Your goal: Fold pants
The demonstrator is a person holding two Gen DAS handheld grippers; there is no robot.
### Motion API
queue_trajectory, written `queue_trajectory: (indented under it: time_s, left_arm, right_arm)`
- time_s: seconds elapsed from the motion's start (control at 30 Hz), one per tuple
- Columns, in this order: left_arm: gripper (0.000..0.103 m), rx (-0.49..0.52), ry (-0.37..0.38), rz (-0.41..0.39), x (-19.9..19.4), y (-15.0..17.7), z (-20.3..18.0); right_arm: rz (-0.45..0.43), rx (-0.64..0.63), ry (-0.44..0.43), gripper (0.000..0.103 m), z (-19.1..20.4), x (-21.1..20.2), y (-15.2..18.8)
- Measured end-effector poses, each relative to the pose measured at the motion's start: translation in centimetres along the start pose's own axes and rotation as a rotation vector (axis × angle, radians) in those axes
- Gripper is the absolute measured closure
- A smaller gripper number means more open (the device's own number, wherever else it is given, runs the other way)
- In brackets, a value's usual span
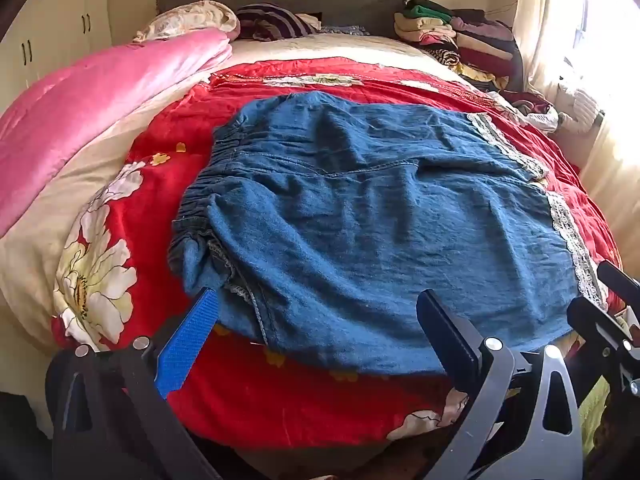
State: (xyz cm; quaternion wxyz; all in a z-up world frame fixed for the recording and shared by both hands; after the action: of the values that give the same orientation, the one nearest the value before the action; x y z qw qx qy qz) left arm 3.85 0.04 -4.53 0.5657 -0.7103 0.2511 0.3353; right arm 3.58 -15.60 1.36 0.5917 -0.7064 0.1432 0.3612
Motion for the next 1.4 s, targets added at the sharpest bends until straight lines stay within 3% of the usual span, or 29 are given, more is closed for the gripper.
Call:
queue_trajectory:
  time_s: [1.4]
  left_arm:
    - [0.004,0.002,0.011,-0.009,-0.47,-0.24,-0.16]
  right_arm:
    - [0.026,0.033,-0.016,0.008,-0.04,-0.05,0.69]
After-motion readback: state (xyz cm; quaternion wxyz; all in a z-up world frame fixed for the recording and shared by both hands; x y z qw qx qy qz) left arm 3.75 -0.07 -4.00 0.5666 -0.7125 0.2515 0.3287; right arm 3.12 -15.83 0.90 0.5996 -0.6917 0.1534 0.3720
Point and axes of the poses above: each gripper's, at about its wrist camera, not at the fingertips, and x roughly the way its jaws point, z to its left, y to its underside, the point moved 6 cm from there along x, roughly the way its jaws point, and after that the axes turned 11 degrees about -x, right-handed, at the moved point
